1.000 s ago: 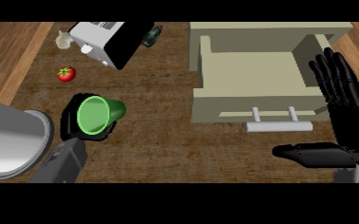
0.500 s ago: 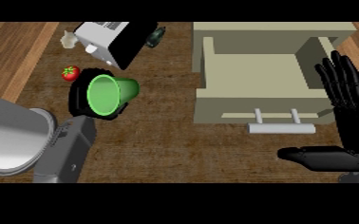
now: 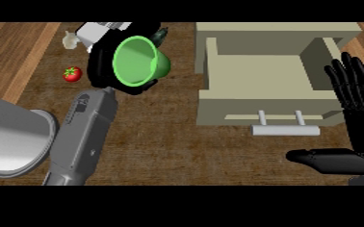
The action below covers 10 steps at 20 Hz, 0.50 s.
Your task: Pick up the cup, place it into the drawer and close the drawer
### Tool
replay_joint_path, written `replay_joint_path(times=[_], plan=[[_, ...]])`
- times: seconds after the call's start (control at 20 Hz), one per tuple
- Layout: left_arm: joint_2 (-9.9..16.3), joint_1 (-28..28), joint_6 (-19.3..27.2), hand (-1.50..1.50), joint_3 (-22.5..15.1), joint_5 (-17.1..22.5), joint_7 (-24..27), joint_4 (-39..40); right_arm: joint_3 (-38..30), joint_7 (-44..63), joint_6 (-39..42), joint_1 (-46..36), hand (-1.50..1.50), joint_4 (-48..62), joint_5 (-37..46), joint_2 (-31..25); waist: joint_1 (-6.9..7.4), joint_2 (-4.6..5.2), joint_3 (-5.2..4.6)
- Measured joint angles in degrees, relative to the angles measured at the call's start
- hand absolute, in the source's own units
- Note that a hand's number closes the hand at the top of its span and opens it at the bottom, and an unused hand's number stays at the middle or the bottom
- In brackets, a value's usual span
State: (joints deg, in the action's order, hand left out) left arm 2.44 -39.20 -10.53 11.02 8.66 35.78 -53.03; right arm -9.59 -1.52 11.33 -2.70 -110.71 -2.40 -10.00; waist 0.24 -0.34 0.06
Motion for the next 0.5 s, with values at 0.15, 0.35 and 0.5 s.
replay_joint_path(times=[0.15, 0.35, 0.5], plan=[[-1.3, -3.4, 3.6, 1.50, -2.5, -0.6, -5.2, -3.0, -0.1, 0.2, -0.2, -0.3, -1.50, 0.0, -0.2, 0.3, -0.23, 0.09, -0.01], [-2.0, -7.0, 8.8, 1.50, -6.6, -0.5, -12.0, -6.5, 0.7, 0.9, -1.0, -1.5, -1.50, 0.3, 0.8, 0.9, -0.38, 0.15, -0.03], [-2.2, -12.2, 13.7, 1.50, -9.1, -0.1, -13.9, -3.6, 0.0, -0.3, 0.2, -0.5, -1.50, 0.7, 0.0, 0.2, -1.01, 0.32, -0.03]])
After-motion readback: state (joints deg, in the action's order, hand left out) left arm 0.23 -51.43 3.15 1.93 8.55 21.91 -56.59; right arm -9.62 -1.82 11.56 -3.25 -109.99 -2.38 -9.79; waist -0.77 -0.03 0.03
